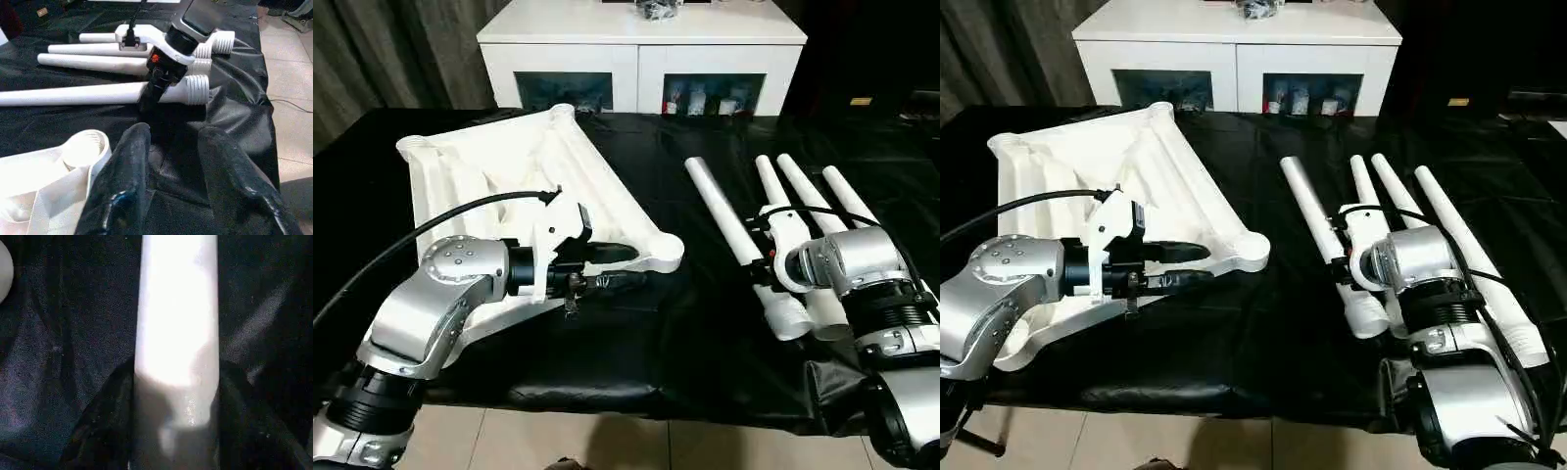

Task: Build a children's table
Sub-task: Pick table leg

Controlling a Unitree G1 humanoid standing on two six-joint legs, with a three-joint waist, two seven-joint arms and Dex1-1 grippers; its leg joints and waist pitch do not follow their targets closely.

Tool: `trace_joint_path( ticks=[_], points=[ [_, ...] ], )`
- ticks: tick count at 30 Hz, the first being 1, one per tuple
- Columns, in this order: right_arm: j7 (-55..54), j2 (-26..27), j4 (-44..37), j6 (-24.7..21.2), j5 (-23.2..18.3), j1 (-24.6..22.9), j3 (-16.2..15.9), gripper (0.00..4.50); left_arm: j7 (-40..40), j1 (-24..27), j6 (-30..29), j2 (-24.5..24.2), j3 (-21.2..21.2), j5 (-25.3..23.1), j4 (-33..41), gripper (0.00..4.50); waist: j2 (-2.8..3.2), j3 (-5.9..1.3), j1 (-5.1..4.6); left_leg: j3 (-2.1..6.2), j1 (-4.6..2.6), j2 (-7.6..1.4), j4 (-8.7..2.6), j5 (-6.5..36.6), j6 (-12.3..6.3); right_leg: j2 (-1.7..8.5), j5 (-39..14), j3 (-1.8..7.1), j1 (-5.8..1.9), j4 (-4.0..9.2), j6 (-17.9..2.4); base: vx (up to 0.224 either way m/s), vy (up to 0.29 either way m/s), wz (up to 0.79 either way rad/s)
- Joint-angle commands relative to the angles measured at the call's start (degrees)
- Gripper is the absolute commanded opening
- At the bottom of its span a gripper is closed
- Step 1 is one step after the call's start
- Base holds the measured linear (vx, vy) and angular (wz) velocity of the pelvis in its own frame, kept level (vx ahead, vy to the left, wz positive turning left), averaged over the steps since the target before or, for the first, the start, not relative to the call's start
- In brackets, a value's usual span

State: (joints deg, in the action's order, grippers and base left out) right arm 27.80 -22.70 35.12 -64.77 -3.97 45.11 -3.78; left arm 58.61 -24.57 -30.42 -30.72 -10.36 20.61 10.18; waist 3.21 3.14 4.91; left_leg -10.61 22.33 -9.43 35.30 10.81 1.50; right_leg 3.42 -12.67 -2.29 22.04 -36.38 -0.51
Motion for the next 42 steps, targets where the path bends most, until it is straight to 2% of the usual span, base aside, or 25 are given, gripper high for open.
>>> trace_joint_path(
  ticks=[1,2,3,4,5,6,8,9,10,12,15,16,17,18,20,21,22,24,27,28,32,36,37,39,42],
  points=[
    [-0.8,0.6,0.8,-1.1,-0.6,-0.2,0.7,1.87,-1.0,0.2,-1.1,-0.2,0.6,0.2,1.0,2.23,-0.44,-3.73,-0.28,1.27,-1.7,-3.47,-4.45,9.1,4.12,4.52,-4.6,2.66,-1.86,3.84,-13.0,0.0,0.0,0.0],
    [-1.4,0.7,0.3,-1.3,-0.9,-0.4,1.7,1.83,-2.5,-0.1,-1.3,0.3,0.9,-0.5,0.6,2.53,-0.33,-3.73,-0.28,1.27,-1.71,-3.48,-4.46,8.9,4.14,4.54,-4.6,2.68,-1.84,3.86,-13.0,0.0,0.0,0.0],
    [-1.4,0.7,0.3,-1.3,-0.9,-0.4,1.7,1.83,-2.5,-0.1,-1.3,0.3,0.9,-0.5,0.6,2.53,-0.38,-3.74,-0.32,1.29,-1.69,-3.47,-4.44,8.9,4.22,4.49,-4.5,2.68,-1.85,3.81,-13.0,0.0,0.0,0.0],
    [-2.6,1.1,-2.0,-2.1,-2.3,-0.5,5.2,1.83,-7.9,-1.2,-2.0,2.6,3.1,-1.8,-1.4,2.62,-0.51,-3.75,-0.44,1.21,-1.63,-3.46,-4.4,8.6,4.13,4.44,-3.8,2.76,-1.95,3.82,-13.0,0.0,0.0,0.0],
    [-2.9,1.4,-3.4,-2.5,-3.1,-0.6,6.8,1.83,-10.1,-1.8,-2.5,3.5,4.2,-2.1,-2.2,2.67,-0.5,-3.77,-0.38,1.18,-1.73,-3.43,-4.33,8.5,4.08,4.46,-3.3,2.82,-1.96,3.89,-13.0,0.0,0.0,0.0],
    [-2.9,1.4,-3.6,-2.6,-3.3,-0.6,7.1,1.83,-10.5,-1.9,-2.6,3.7,4.4,-2.1,-2.4,2.78,-0.54,-3.88,-0.28,1.32,-1.59,-3.34,-4.32,7.7,3.67,4.49,-2.6,2.7,-2.12,3.78,-12.9,0.0,0.0,0.0],
    [-2.5,2.1,-7.8,-2.5,-5.5,-1.1,10.3,1.83,-15.3,-2.9,-4.3,6.3,7.3,-1.2,-3.9,2.91,-0.58,-4.03,-0.24,1.33,-1.58,-3.39,-4.23,6.9,3.39,4.45,-1.3,2.69,-2.26,3.62,-12.6,0.0,0.0,0.0],
    [-2.5,2.1,-7.8,-2.5,-5.5,-1.1,10.3,1.83,-15.3,-2.9,-4.3,6.3,7.3,-1.2,-3.9,3.01,-0.63,-4.0,-0.17,1.35,-1.57,-3.41,-4.26,6.7,3.15,4.52,-0.9,2.69,-2.25,3.72,-12.6,0.0,0.0,0.0],
    [-2.5,2.5,-9.8,-1.5,-6.6,-1.4,11.9,1.83,-17.3,-3.3,-5.7,7.7,8.7,-0.1,-4.2,3.07,-0.72,-4.05,-0.11,1.29,-1.53,-3.38,-4.19,5.9,2.8,4.5,-0.1,2.68,-2.25,3.57,-12.7,0.0,0.0,0.0],
    [-2.3,2.9,-12.0,0.8,-7.7,-1.9,13.3,1.83,-19.1,-3.8,-7.2,9.0,10.1,1.0,-4.2,3.15,-0.82,-4.13,0.01,1.26,-1.47,-3.4,-4.08,5.2,2.22,4.69,0.4,2.67,-2.23,3.56,-13.0,0.0,0.0,0.0],
    [5.9,4.9,-23.0,13.8,-15.4,-5.5,17.0,1.83,-26.9,-7.6,-11.6,16.7,15.6,7.6,-5.0,3.44,-1.18,-4.15,0.29,1.14,-1.44,-3.54,-3.89,5.6,1.07,5.02,0.2,2.75,-2.28,3.69,-13.1,0.0,0.0,0.0],
    [8.9,5.2,-25.3,14.9,-17.5,-6.4,17.2,1.83,-28.6,-8.8,-12.4,18.6,16.9,9.5,-5.5,3.49,-1.46,-4.16,0.67,1.07,-1.48,-3.58,-3.73,6.0,0.17,5.09,0.7,2.75,-2.44,3.7,-13.4,0.0,0.0,0.0],
    [8.9,5.2,-25.3,14.9,-17.5,-6.4,17.2,1.83,-28.6,-8.8,-12.4,18.6,16.9,9.5,-5.5,3.49,-1.45,-4.22,0.75,1.22,-1.46,-3.68,-3.78,5.4,-0.57,5.17,1.0,2.69,-2.48,3.69,-13.7,0.0,0.0,0.0],
    [12.3,5.6,-27.7,14.3,-20.2,-7.4,17.4,1.83,-29.9,-10.1,-13.4,20.5,17.9,11.7,-5.9,3.56,-1.71,-4.19,0.61,1.33,-1.21,-3.62,-3.87,3.6,-1.76,4.82,1.5,2.5,-2.37,3.56,-13.6,0.0,0.0,0.0],
    [15.5,6.2,-30.2,13.0,-23.1,-8.2,17.8,1.83,-31.1,-11.5,-14.5,22.3,19.0,13.9,-6.5,3.84,-1.73,-4.16,0.63,1.35,-1.11,-3.56,-3.65,2.7,-2.78,4.84,2.3,2.47,-2.46,3.48,-14.2,0.0,0.0,0.0],
    [16.7,6.5,-31.4,11.8,-24.6,-8.6,18.2,1.83,-31.7,-12.2,-14.9,23.2,19.5,14.8,-6.8,3.87,-1.98,-4.05,0.7,1.32,-1.07,-3.51,-3.67,2.4,-3.49,4.91,1.0,2.46,-2.47,3.64,-14.2,0.0,0.0,0.0],
    [18.7,7.2,-33.6,9.8,-27.2,-9.2,18.6,1.83,-33.0,-13.8,-15.8,25.0,20.7,16.3,-7.5,3.9,-2.2,-4.01,0.56,1.22,-1.05,-3.5,-3.68,2.7,-3.58,4.81,0.4,2.48,-2.39,3.77,-14.1,0.0,0.0,0.0],
    [20.3,7.6,-35.5,8.3,-29.0,-9.9,18.3,1.83,-34.4,-15.7,-16.4,27.0,22.0,18.1,-8.4,4.17,-2.45,-4.05,0.76,1.28,-1.12,-3.56,-3.64,2.8,-3.67,4.95,-0.4,2.47,-2.47,3.8,-14.2,0.0,0.0,0.0],
    [21.4,7.8,-37.5,8.5,-31.5,-11.2,17.1,1.83,-36.5,-17.9,-18.0,29.2,23.7,20.3,-8.6,4.29,-2.52,-4.02,0.89,1.37,-1.27,-3.7,-3.76,2.7,-2.87,4.97,-1.1,2.4,-2.31,3.88,-14.0,0.0,0.0,0.0],
    [21.9,7.5,-37.9,9.0,-32.1,-11.7,16.4,1.83,-37.2,-18.5,-18.6,29.8,24.2,21.2,-8.5,4.44,-2.82,-3.98,0.96,1.4,-1.25,-3.72,-3.76,2.1,-2.73,5.07,-0.5,2.37,-2.35,3.8,-14.1,0.0,0.0,0.0],
    [23.1,6.8,-39.0,9.0,-32.9,-12.4,15.0,1.83,-38.5,-18.7,-20.2,30.5,23.7,22.9,-7.7,4.5,-3.13,-3.88,1.08,1.3,-1.16,-3.6,-3.73,2.1,-2.36,5.1,-1.1,2.48,-2.44,3.89,-13.3,0.0,0.0,0.0],
    [23.3,6.6,-40.0,8.3,-33.5,-12.6,14.8,1.83,-39.2,-18.2,-21.2,30.9,23.4,23.0,-7.2,4.5,-3.12,-3.8,1.13,1.32,-1.13,-3.56,-3.77,2.1,-2.27,5.07,-1.8,2.48,-2.42,4.06,-12.6,0.0,0.0,0.0],
    [23.0,6.4,-40.2,8.5,-33.5,-12.7,14.4,1.83,-39.2,-17.9,-21.6,30.7,23.1,23.0,-6.9,4.5,-2.91,-3.85,1.25,1.41,-1.15,-3.59,-3.74,1.7,-2.19,5.07,-1.6,2.46,-2.4,3.97,-12.5,0.0,0.0,0.0],
    [22.7,6.2,-40.3,9.2,-32.9,-12.7,13.8,1.83,-39.3,-17.7,-21.9,30.5,22.8,22.9,-6.8,4.5,-3.02,-3.84,1.24,1.39,-1.18,-3.65,-3.76,1.7,-2.07,5.03,-1.4,2.48,-2.38,3.98,-12.3,0.0,0.0,0.0],
    [18.7,6.3,-40.8,14.7,-27.6,-12.5,10.3,1.83,-42.7,-17.6,-21.4,29.9,22.5,20.7,-7.5,4.16,-2.78,-3.85,1.34,1.47,-1.22,-3.7,-3.78,2.1,-1.01,5.02,-1.8,2.46,-2.23,3.99,-11.9,0.0,0.0,0.0]
  ],
)
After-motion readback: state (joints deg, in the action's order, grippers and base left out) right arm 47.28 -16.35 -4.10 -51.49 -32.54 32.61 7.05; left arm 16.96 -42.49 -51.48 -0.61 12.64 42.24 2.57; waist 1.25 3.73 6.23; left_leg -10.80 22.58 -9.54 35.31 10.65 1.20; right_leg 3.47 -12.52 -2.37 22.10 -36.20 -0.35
